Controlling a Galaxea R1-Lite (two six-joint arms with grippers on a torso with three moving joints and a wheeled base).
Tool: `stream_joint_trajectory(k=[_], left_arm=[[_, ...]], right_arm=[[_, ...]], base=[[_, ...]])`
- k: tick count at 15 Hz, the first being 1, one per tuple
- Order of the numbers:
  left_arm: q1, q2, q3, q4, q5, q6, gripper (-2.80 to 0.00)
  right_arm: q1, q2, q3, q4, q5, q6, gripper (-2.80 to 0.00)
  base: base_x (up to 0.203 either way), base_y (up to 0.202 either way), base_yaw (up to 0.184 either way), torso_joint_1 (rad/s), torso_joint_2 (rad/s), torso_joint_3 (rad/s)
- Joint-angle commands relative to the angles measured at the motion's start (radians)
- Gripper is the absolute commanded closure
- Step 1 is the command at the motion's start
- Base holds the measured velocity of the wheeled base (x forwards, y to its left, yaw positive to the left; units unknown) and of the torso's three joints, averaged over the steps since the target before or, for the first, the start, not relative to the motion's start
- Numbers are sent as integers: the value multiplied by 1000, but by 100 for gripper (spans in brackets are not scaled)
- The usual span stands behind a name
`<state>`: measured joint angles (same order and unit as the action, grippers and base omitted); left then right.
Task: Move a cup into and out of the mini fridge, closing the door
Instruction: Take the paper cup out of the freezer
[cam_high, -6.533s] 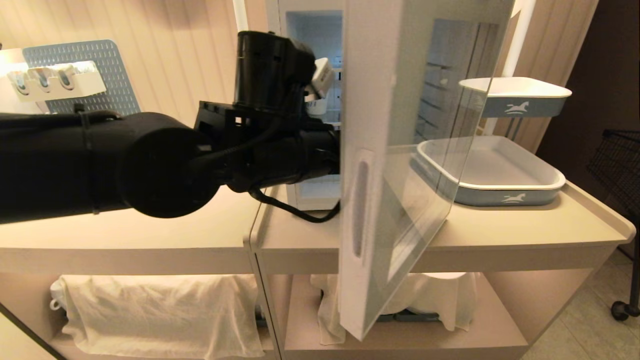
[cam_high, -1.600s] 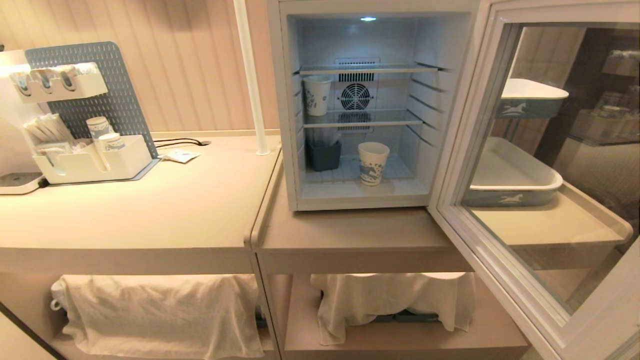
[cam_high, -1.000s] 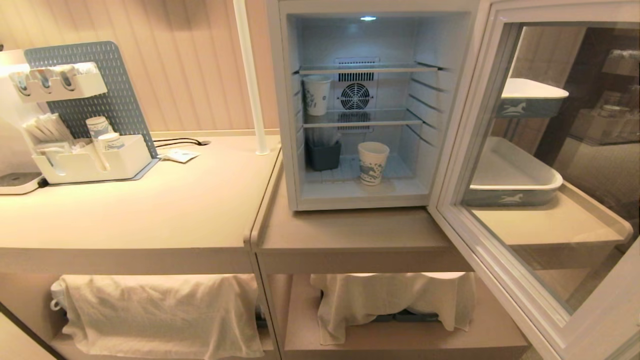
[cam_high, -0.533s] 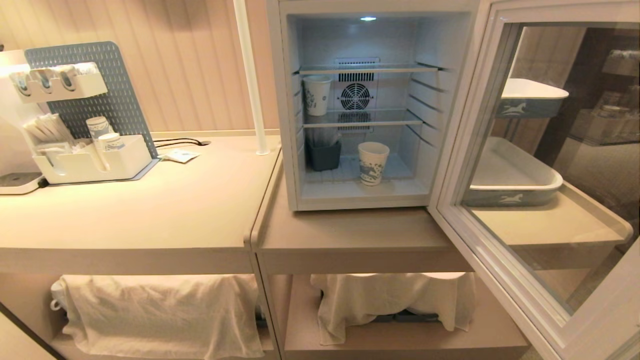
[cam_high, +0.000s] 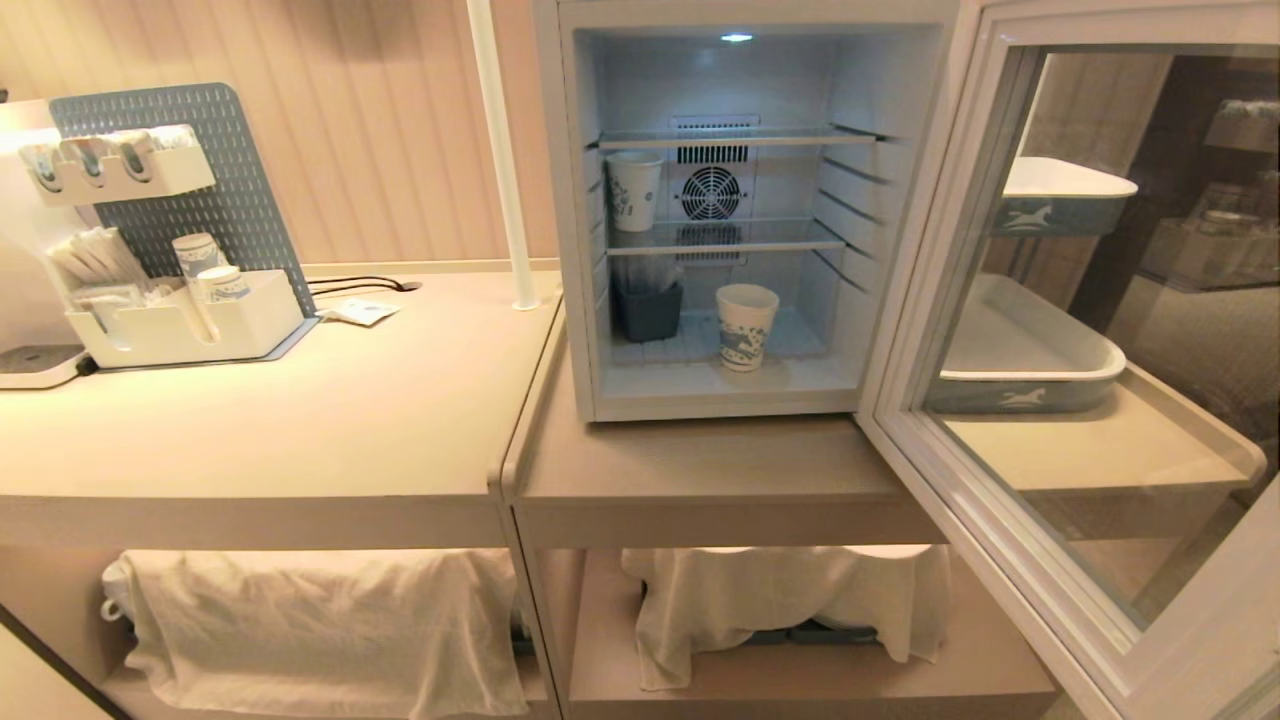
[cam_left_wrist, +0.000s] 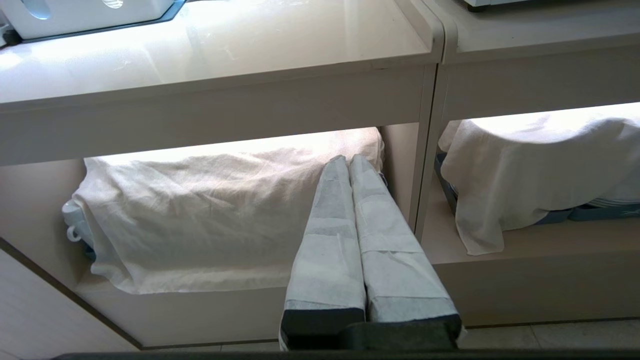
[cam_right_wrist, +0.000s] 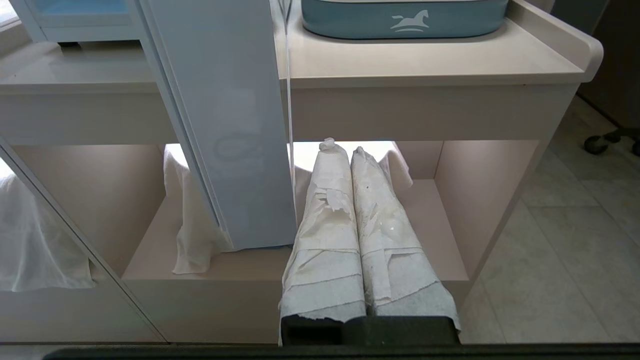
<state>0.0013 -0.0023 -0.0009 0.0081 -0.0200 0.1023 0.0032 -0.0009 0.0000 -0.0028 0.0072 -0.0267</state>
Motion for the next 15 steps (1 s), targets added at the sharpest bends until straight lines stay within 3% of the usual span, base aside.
stream_joint_trajectory(k=[1,9,15], left_arm=[[0,2,0,1,0,0,0],[0,2,1,3,1,-11,0],[0,2,1,3,0,-13,0]], right_arm=[[1,1,0,0,0,1,0],[1,1,0,3,0,-6,0],[1,1,0,3,2,-6,0]], base=[[0,0,0,0,0,0],[-172,0,-1,3,1,4],[0,0,0,0,0,0]])
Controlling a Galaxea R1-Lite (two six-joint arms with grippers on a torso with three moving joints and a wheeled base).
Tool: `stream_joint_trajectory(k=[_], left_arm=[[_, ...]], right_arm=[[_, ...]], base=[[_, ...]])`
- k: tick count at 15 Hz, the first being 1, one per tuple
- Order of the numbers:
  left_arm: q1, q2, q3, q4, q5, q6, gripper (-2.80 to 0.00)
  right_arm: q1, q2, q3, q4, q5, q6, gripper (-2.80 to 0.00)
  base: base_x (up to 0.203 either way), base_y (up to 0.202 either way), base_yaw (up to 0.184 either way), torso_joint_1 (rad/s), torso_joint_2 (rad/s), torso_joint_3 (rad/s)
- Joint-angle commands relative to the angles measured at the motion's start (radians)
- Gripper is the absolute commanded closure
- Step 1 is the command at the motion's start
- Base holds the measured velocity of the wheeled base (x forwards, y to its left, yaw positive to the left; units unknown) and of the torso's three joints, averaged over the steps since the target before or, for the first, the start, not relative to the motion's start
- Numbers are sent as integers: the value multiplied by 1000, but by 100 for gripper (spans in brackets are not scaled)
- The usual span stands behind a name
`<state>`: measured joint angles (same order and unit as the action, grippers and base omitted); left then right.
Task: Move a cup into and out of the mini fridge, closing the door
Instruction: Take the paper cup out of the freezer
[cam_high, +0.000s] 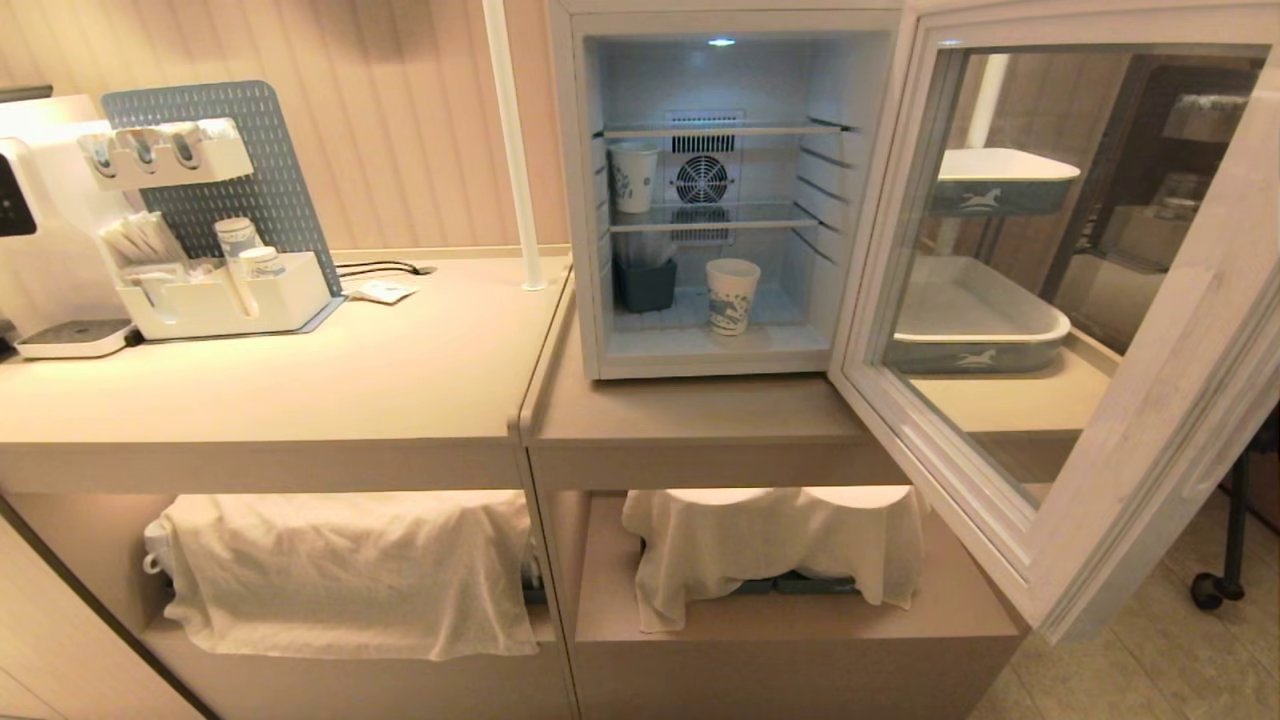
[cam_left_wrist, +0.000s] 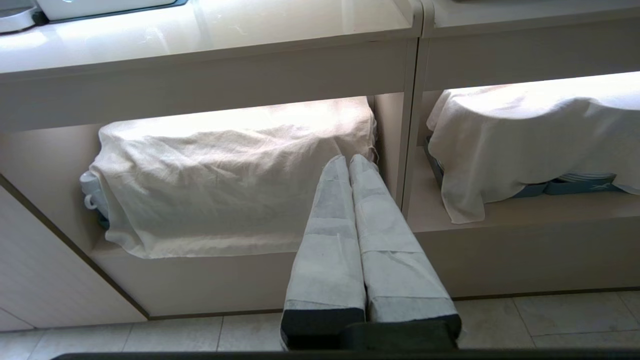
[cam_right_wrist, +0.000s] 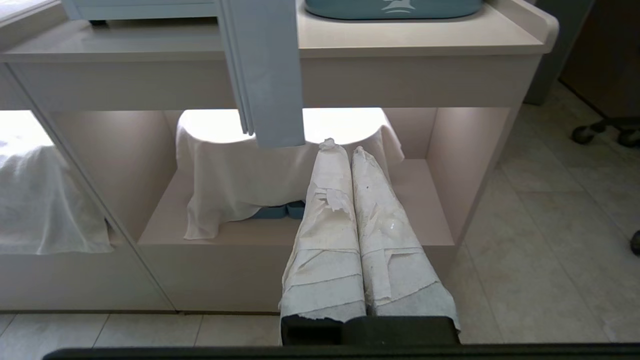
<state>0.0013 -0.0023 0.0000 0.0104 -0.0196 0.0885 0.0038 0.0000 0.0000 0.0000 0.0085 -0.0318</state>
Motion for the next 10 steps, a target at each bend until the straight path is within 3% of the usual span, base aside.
stream_joint_trajectory(k=[1,4,10], left_arm=[[0,2,0,-1,-6,-2,0],[0,2,0,-6,-10,7,0],[0,2,0,-4,-8,7,0]], right_arm=[[1,0,0,0,1,0,0],[0,0,0,-2,1,-2,0],[1,0,0,-1,2,-3,0]], base=[[0,0,0,0,0,0],[1,62,-1,0,5,0],[0,190,-2,2,3,4]])
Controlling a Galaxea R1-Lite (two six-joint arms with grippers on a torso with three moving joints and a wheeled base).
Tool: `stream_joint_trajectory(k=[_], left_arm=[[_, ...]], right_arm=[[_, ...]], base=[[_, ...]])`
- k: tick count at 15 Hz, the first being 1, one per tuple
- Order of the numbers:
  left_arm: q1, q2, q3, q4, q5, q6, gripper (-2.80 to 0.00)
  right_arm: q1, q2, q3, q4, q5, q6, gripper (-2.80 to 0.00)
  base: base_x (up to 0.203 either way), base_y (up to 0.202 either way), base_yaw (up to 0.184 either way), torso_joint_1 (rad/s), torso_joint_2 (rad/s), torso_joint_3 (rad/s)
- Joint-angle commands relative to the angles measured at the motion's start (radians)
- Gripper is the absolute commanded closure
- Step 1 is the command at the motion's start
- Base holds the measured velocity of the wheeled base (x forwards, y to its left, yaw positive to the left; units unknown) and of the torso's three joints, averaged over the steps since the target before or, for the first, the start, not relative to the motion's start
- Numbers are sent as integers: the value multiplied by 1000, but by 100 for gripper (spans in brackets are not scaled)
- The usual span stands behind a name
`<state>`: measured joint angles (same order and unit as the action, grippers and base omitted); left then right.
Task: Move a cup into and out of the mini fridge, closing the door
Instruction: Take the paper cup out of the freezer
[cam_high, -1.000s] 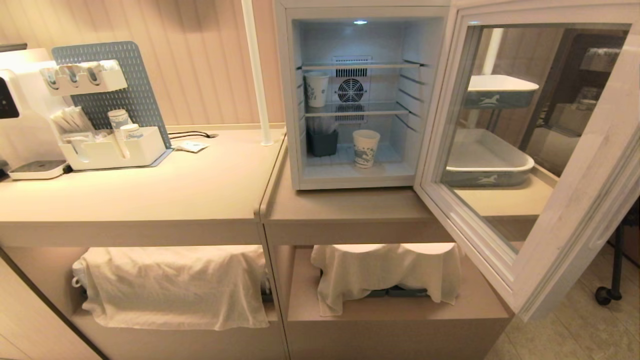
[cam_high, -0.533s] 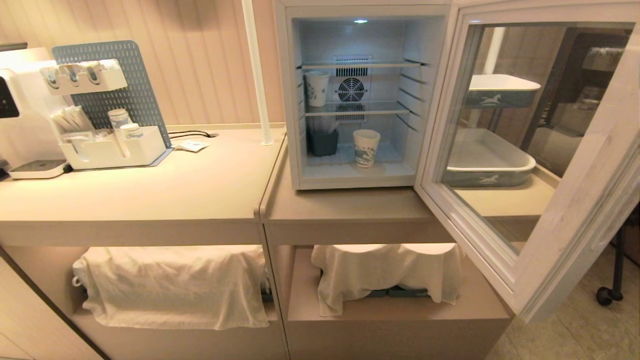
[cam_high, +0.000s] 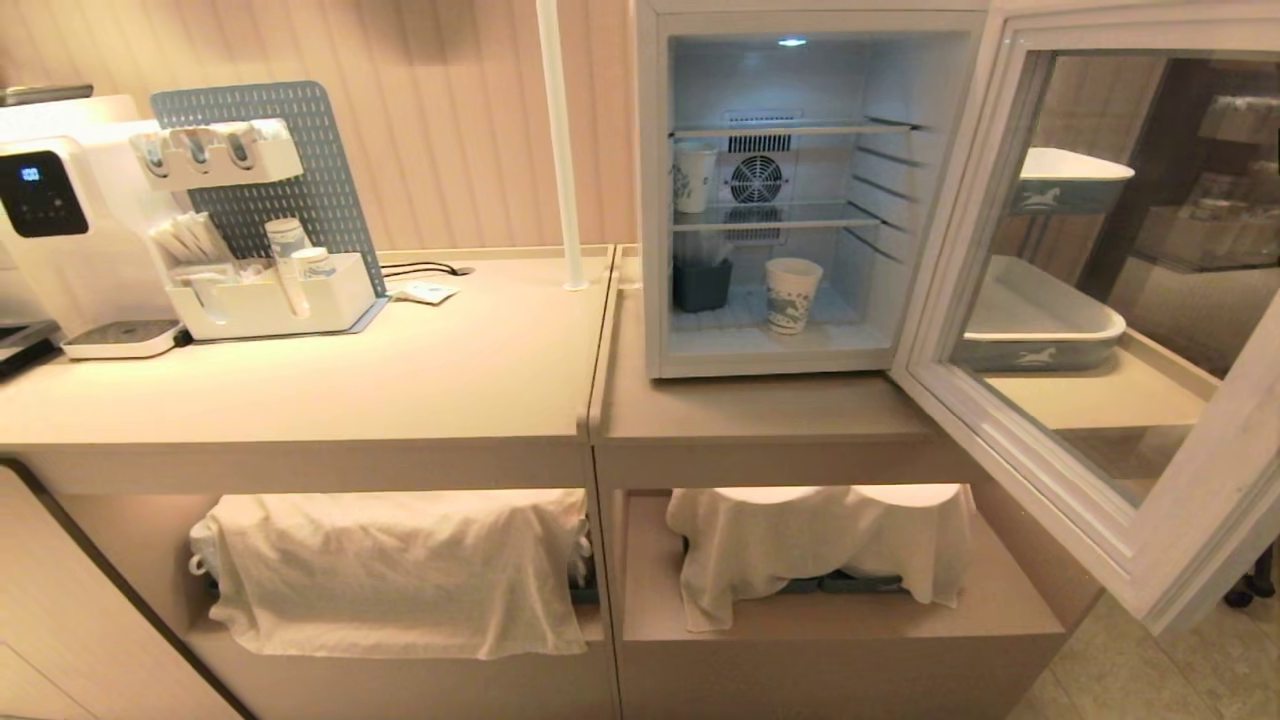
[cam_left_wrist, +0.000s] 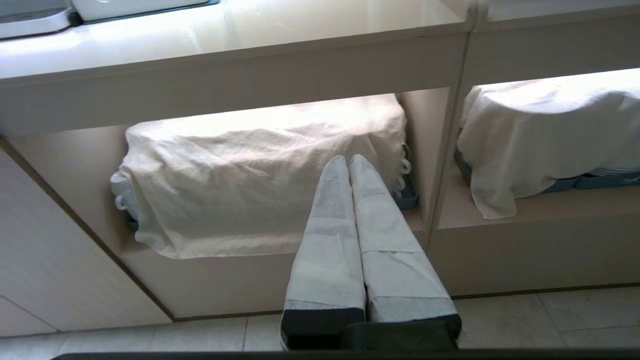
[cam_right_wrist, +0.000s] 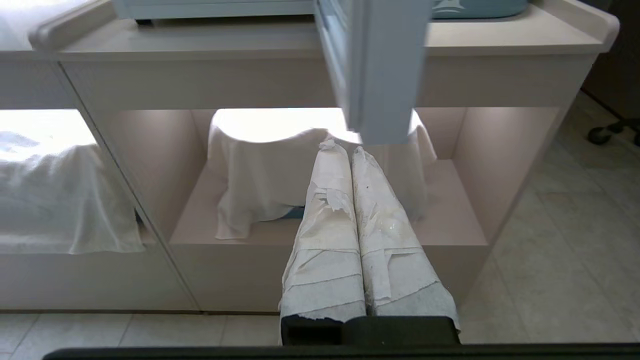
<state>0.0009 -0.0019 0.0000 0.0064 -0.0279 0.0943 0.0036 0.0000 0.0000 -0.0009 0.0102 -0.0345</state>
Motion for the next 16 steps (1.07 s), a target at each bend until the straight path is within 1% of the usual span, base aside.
stream_joint_trajectory(k=[1,16], left_arm=[[1,2,0,0,0,2,0],[1,2,0,-2,0,6,0]], right_arm=[[1,0,0,-1,-1,-1,0],[0,0,0,-2,-3,-1,0]], base=[[0,198,-2,0,4,2],[0,192,0,3,2,1]])
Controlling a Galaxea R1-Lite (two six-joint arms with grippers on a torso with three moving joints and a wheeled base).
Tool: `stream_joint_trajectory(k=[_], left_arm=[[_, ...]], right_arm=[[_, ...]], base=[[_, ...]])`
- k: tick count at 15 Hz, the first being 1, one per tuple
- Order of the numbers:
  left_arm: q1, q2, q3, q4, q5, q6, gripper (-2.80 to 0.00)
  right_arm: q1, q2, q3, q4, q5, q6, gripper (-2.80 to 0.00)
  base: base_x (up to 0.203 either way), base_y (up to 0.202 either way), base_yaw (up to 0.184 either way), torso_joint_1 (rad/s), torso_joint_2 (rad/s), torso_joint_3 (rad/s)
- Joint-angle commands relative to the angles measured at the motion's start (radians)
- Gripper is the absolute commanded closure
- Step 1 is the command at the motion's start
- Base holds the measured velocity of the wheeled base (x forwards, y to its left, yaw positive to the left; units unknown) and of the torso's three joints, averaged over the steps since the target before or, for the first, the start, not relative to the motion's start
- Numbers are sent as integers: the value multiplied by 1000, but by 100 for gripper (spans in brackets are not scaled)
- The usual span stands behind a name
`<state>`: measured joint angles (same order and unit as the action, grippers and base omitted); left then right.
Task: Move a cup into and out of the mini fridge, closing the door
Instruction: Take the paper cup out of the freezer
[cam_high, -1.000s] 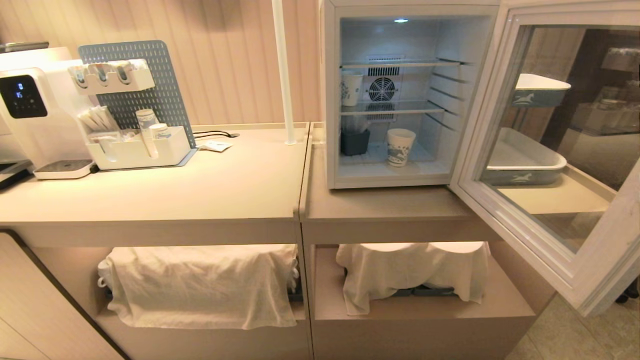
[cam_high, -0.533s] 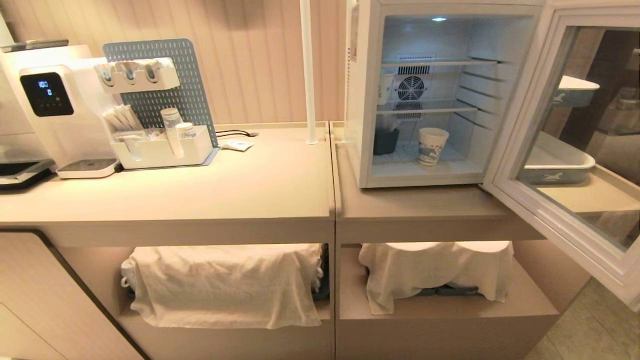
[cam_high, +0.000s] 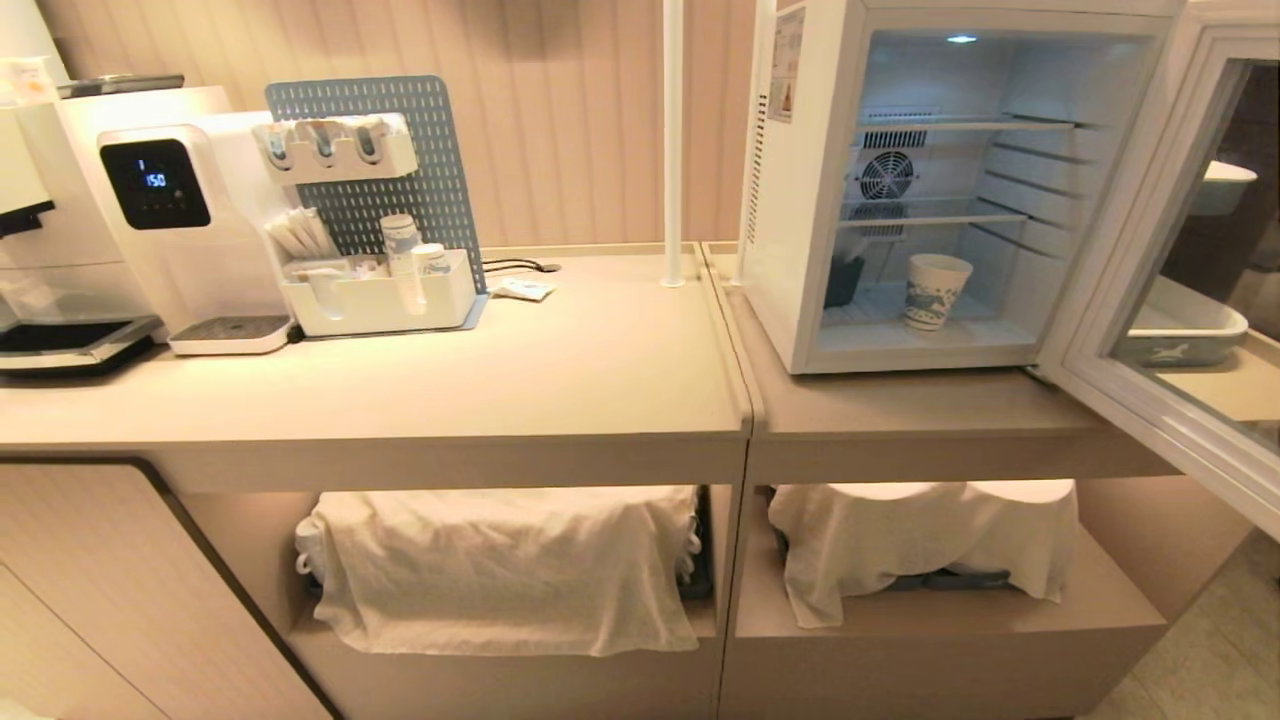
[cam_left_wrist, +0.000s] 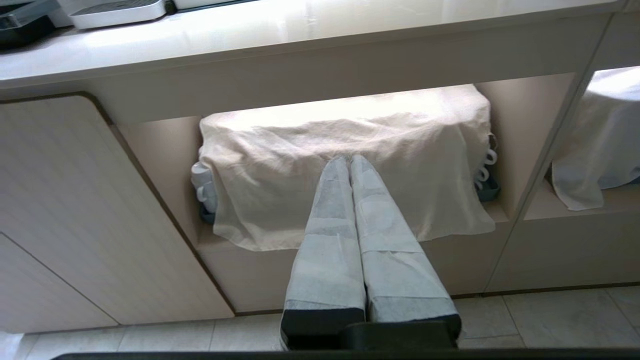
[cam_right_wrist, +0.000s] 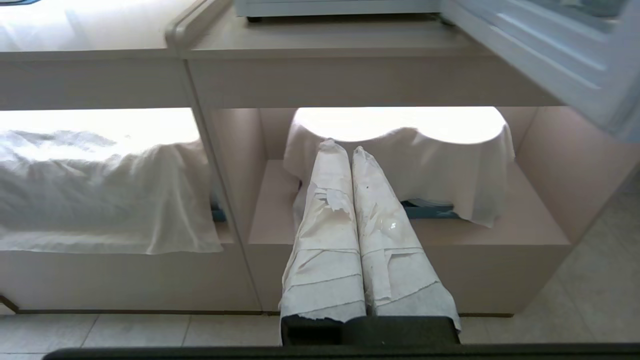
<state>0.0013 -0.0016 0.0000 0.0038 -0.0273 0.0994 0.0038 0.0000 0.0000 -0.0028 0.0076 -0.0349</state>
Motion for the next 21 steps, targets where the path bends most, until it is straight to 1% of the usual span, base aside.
stream_joint_trajectory(k=[1,7,18,21], left_arm=[[0,2,0,2,0,3,0],[0,0,-4,8,4,0,0],[0,0,-8,12,0,2,0],[0,0,0,-4,-2,-3,0]], right_arm=[[1,0,0,0,0,0,0],[1,0,0,0,0,-2,0],[1,0,0,0,0,0,0],[1,0,0,0,0,0,0]], base=[[0,130,2,2,-2,6],[14,11,2,1,1,4],[190,0,0,4,2,0],[186,0,0,2,0,2]])
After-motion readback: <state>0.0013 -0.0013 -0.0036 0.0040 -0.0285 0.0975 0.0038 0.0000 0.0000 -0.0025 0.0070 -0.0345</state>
